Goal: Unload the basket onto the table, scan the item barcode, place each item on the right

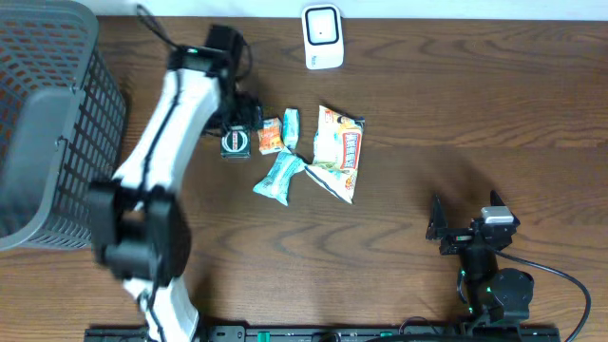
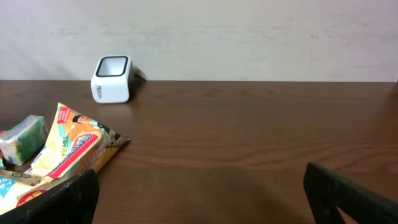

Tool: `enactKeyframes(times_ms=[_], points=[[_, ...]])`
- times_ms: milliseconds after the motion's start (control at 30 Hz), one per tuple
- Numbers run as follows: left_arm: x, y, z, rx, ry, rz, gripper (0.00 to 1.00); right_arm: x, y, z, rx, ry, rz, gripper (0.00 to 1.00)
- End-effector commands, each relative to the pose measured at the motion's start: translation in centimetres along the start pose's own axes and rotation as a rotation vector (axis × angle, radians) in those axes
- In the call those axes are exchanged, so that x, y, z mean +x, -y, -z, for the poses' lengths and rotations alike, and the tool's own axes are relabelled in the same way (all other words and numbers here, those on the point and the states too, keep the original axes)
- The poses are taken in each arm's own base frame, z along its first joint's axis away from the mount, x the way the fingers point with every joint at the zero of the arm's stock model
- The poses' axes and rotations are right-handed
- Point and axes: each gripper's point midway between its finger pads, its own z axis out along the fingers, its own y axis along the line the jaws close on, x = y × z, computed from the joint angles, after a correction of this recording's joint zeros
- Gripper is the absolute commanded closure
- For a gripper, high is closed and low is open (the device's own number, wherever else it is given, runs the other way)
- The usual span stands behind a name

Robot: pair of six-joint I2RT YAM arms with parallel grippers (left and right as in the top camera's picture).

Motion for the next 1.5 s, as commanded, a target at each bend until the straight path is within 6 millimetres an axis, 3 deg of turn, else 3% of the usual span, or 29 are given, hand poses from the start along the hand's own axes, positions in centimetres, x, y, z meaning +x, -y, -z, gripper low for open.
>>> enactKeyframes(times_ms=[0, 133, 267, 367, 600, 767, 1000, 1300, 1467], points=[[-1.4, -1.3, 9.8, 0.073, 0.239, 0.111, 0.02, 0.0, 0.3, 0.0, 0.012, 0.001, -0.011, 0.01], [0.2, -3.2, 16.6, 0.112, 0.391, 0.144, 0.02, 0.0, 0.3, 0.0, 0.012, 0.001, -0.011, 0.01], [2.7, -5.3, 21.3, 0.123, 0.489, 0.191, 0.03, 0.0, 0.3, 0.0, 0.012, 0.001, -0.012, 0.01], [4.9, -7.5, 23.9, 0.138, 0.544, 0.323, 0.02, 0.0, 0.3, 0.0, 0.012, 0.001, -0.011, 0.01], [8.5, -12.8, 27.3, 0.115, 0.641, 0.59, 0.02, 0.0, 0.3, 0.0, 0.012, 0.001, -0.011, 0.01], [9.9, -15.2, 28.1, 0.105, 0.671, 0.75, 0.03, 0.0, 0.3, 0.0, 0.012, 0.001, -0.012, 0.01], [9.2, -16.7, 27.5, 0.093, 0.659, 0.85, 0.02, 0.0, 0.3, 0.0, 0.012, 0.001, -0.011, 0.01], [8.5, -21.8, 24.4, 0.022, 0.572, 1.13, 0.02, 0.0, 0.3, 0.0, 0.012, 0.001, -0.012, 0.01], [8.9, -22.5, 22.5, -0.012, 0.479, 1.162, 0.02, 0.0, 0.3, 0.0, 0.012, 0.001, -0.011, 0.01]])
